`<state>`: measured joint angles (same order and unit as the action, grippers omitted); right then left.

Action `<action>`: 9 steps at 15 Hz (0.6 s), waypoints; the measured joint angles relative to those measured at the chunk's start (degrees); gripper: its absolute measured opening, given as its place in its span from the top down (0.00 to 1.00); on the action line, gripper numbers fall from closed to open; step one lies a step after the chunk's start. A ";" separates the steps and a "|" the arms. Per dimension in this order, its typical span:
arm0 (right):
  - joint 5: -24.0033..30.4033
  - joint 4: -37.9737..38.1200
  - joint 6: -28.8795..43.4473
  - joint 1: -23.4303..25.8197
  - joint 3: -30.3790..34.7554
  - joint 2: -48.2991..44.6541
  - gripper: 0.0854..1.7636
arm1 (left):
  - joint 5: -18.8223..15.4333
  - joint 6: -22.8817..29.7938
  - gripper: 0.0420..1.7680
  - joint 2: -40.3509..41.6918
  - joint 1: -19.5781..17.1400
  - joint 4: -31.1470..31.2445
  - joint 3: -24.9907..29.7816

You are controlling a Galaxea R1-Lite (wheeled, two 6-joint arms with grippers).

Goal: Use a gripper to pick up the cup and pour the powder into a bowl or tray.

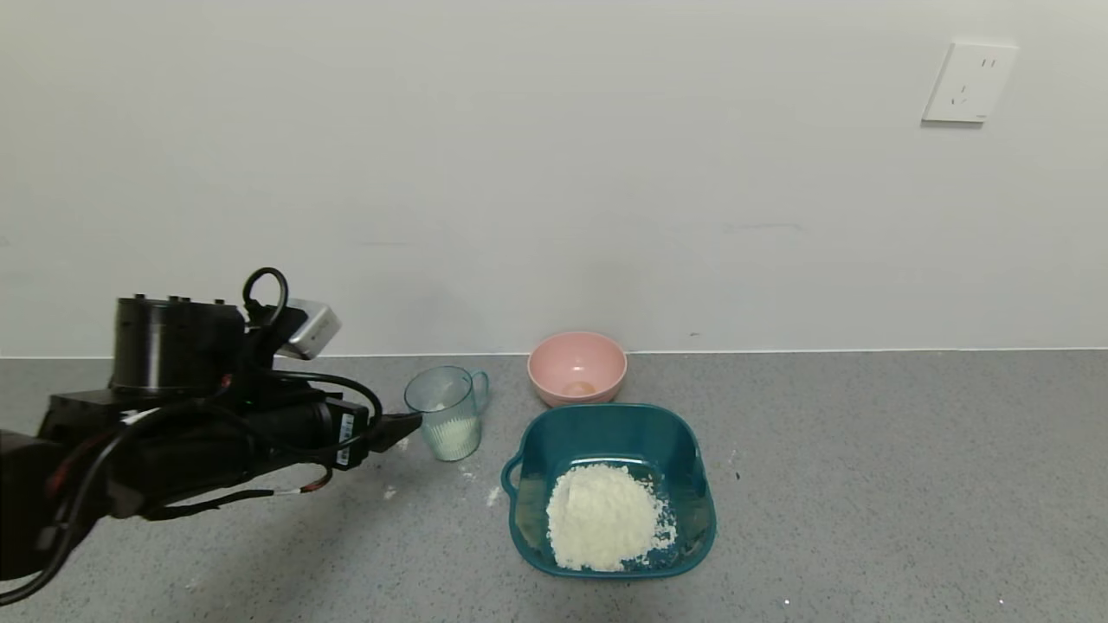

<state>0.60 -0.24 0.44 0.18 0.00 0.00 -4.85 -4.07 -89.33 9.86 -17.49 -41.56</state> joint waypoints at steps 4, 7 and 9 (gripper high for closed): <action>-0.02 0.00 -0.02 0.00 0.00 0.00 0.03 | 4.96 -0.04 0.04 16.19 0.59 10.12 1.05; -0.02 0.02 0.00 0.00 0.00 0.00 0.03 | 6.94 0.02 0.04 29.05 0.57 17.31 2.04; 0.00 0.00 0.00 0.00 0.00 0.00 0.03 | 7.39 0.05 0.03 38.03 0.41 22.86 2.10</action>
<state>0.60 -0.24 0.44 0.18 0.00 0.00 2.54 -4.02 -51.30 10.28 5.36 -39.46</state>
